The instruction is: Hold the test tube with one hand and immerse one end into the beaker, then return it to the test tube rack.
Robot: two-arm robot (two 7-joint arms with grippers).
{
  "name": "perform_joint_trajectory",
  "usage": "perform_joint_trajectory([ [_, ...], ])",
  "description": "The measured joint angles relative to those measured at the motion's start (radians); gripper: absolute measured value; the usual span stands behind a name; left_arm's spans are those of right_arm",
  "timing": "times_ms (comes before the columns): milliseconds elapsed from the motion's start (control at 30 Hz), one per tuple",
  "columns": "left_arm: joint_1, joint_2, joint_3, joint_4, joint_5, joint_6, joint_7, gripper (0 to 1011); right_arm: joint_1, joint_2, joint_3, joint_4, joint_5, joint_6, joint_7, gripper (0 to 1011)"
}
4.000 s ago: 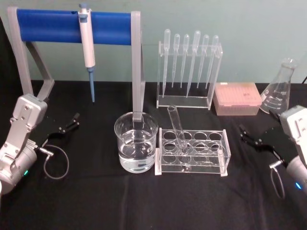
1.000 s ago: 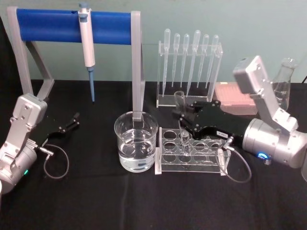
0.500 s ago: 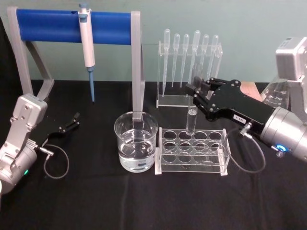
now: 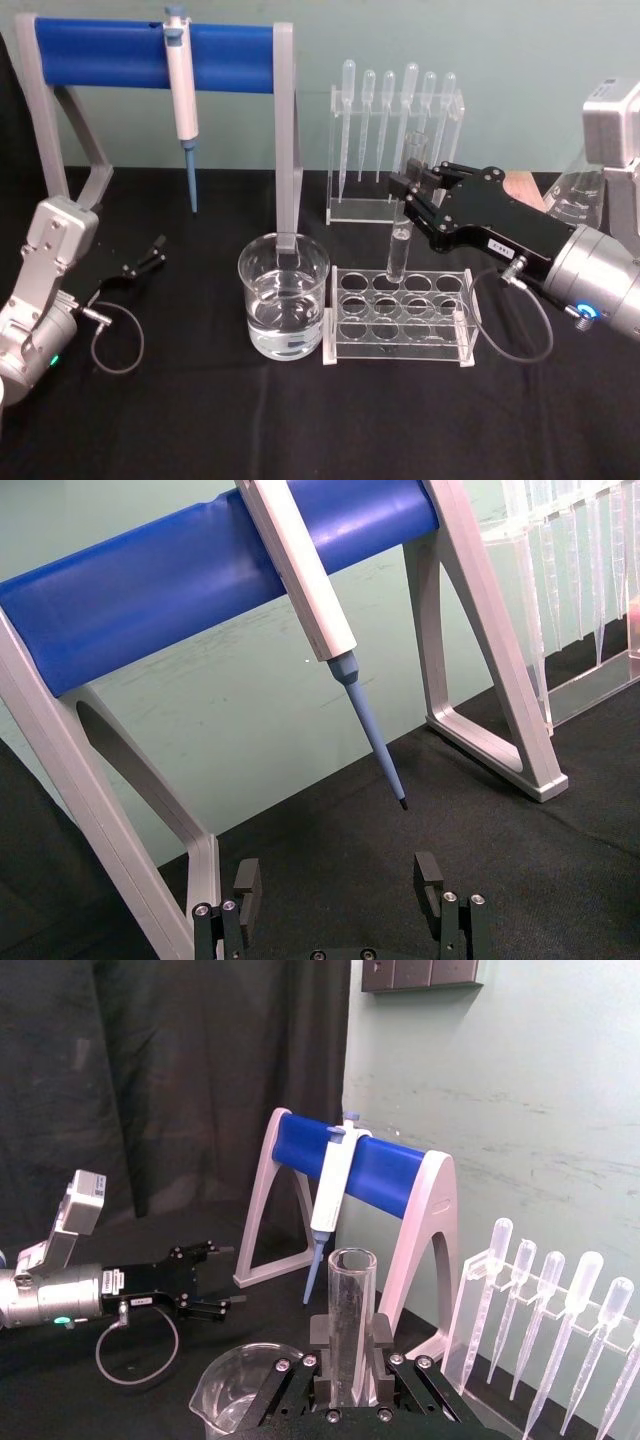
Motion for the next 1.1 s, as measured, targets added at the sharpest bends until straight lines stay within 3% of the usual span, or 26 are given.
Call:
perform_joint_trajectory([
  [1100, 0.000, 0.000, 0.000, 0.000, 0.000, 0.000, 0.000, 1000, 0.002, 0.001, -0.001, -0.002, -0.003, 0.001, 0.002, 224],
])
